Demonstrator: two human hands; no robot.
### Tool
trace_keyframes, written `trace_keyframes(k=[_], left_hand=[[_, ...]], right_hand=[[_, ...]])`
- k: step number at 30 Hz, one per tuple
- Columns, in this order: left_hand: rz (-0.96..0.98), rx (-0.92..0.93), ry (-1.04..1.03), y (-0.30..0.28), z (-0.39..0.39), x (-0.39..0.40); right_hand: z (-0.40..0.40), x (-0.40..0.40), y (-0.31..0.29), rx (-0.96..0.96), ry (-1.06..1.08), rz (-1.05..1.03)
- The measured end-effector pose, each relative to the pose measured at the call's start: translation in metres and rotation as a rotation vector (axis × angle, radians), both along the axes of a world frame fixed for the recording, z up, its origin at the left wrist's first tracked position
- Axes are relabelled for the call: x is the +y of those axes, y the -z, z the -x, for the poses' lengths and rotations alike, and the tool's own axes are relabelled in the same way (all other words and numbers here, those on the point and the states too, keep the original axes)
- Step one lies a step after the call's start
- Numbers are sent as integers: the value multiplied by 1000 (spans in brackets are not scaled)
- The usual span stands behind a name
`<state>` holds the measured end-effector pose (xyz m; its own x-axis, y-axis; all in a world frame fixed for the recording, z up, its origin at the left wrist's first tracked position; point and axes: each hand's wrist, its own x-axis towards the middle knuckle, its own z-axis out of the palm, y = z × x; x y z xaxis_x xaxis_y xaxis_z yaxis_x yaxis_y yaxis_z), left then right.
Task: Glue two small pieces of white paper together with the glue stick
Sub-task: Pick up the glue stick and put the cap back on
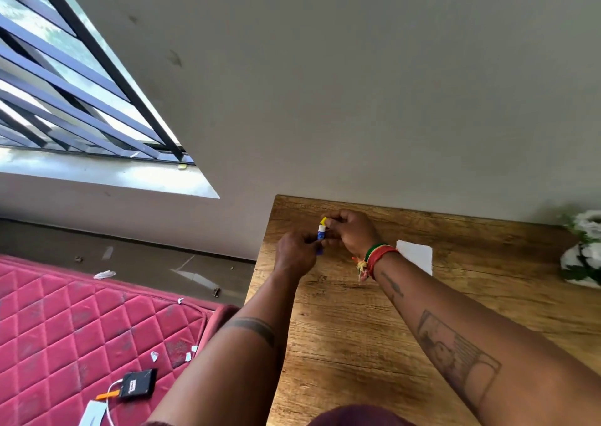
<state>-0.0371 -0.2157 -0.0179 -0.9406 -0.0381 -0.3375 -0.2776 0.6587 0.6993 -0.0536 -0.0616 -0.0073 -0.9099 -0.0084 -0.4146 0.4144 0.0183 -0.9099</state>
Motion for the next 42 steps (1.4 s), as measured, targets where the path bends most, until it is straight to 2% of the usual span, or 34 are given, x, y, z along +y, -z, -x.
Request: trace_keyframes(k=[6, 8, 10, 13, 17, 21, 25, 27, 29, 34, 38, 42], left_hand=[[80, 73, 110, -24, -9, 12], [31, 74, 74, -33, -13, 19], [-57, 52, 26, -40, -14, 25], [-180, 13, -23, -50, -16, 34], [-270, -30, -52, -54, -26, 47], [-309, -78, -18, -57, -29, 60], [-333, -65, -10, -56, -25, 73], [-323, -61, 2, -55, -24, 84], [-333, -62, 28, -54, -20, 100], [-312, -41, 230, -48, -17, 148], [-110, 87, 437, -36, -20, 188], [-25, 118, 451, -26, -21, 216]], right_hand=[[-14, 15, -19, 124, -129, -343], [-22, 20, -29, 213, -213, -534], [-31, 25, -36, 298, -384, -722], [-50, 32, -39, 316, -538, -839], [-59, 44, -41, 415, -425, -914], [-65, 55, -40, 421, -394, -928], [-71, 68, -38, 386, -314, -785], [-76, 76, -35, 336, -216, -620], [-81, 86, -32, 302, -95, -548], [-86, 118, -24, 252, 171, -632], [-89, 150, -15, 164, 309, -626], [-92, 181, -2, 102, 433, -698]])
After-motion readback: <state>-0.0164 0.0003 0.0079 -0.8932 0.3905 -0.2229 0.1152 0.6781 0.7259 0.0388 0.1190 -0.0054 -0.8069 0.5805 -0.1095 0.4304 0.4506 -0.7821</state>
